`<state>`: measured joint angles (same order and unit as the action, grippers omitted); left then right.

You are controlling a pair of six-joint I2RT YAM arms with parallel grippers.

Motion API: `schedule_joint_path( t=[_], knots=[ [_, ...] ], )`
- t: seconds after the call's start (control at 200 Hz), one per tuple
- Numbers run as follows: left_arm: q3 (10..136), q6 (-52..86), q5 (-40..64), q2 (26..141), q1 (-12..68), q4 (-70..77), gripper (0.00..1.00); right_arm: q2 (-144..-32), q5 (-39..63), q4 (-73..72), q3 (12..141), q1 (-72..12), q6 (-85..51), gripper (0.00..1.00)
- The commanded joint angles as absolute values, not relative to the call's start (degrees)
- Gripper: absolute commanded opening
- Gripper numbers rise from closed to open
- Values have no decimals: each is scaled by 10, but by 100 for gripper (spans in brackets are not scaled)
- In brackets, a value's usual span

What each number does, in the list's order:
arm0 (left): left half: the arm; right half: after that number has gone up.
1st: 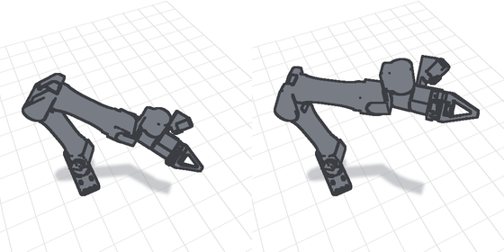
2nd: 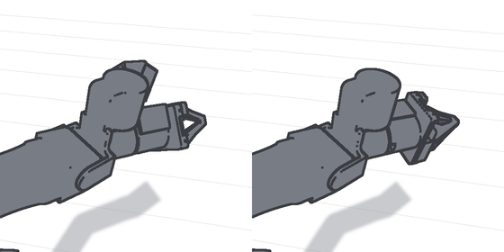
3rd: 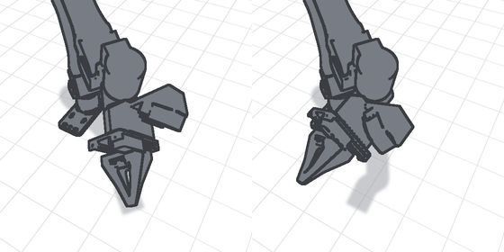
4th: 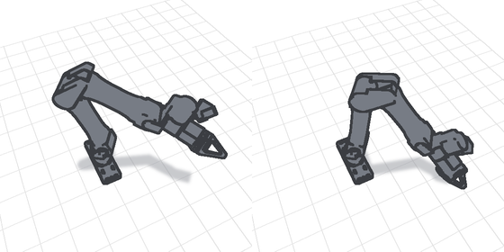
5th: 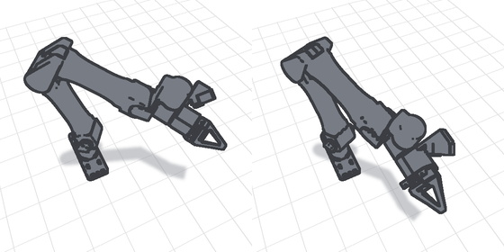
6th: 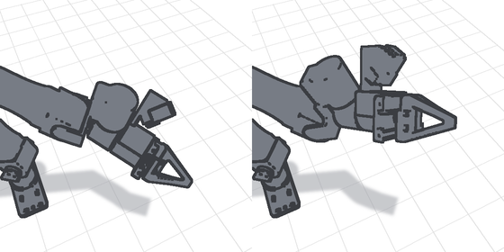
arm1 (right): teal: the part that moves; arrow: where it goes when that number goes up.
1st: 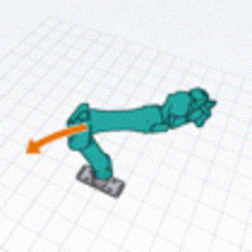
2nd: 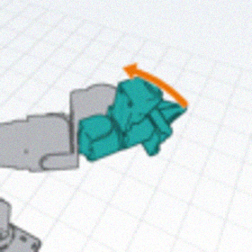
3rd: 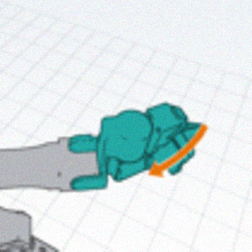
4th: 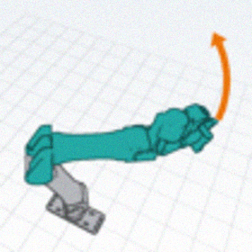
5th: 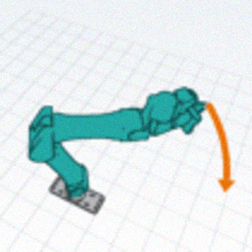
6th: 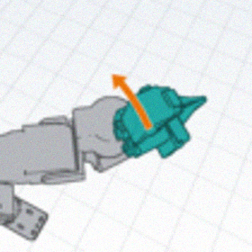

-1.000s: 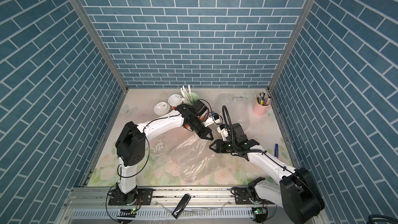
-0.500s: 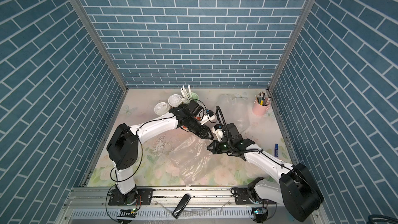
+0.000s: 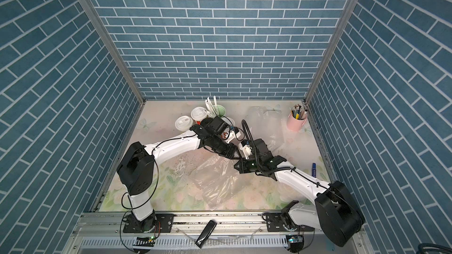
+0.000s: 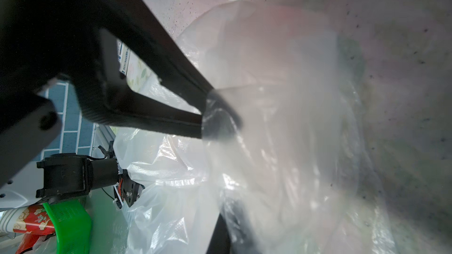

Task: Pack milk tea into plastic carrier bags
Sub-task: Adjust the plastic carrier bag at the center of the board.

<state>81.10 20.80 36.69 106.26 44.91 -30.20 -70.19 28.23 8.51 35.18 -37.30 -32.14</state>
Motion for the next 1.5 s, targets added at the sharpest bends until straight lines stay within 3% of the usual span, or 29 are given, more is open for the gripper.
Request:
schedule_joint_path(
  t=[0.0, 0.58, 0.715, 0.91, 0.99, 1.055, 1.226, 1.496],
  knots=[
    [787, 254, 338, 1030, 452, -268, 57, -688, 254, 76, 359, -378, -342, 8],
    [726, 382, 348, 1042, 468, -109, 52, -690, 244, 55, 362, -389, -349, 6],
    [727, 394, 345, 1048, 472, -97, 44, -690, 237, 50, 363, -389, -350, 6],
    [725, 407, 343, 1055, 476, -83, 21, -689, 233, 47, 366, -391, -352, 6],
    [725, 406, 338, 1052, 476, -88, 10, -687, 232, 50, 366, -391, -352, 14],
    [727, 399, 333, 1050, 476, -98, 0, -683, 231, 54, 367, -390, -352, 30],
    [733, 380, 318, 1045, 473, -120, 0, -662, 227, 87, 374, -392, -352, 64],
    [739, 320, 327, 1021, 440, -171, 0, -566, 213, 210, 385, -393, -348, 77]
  ],
)
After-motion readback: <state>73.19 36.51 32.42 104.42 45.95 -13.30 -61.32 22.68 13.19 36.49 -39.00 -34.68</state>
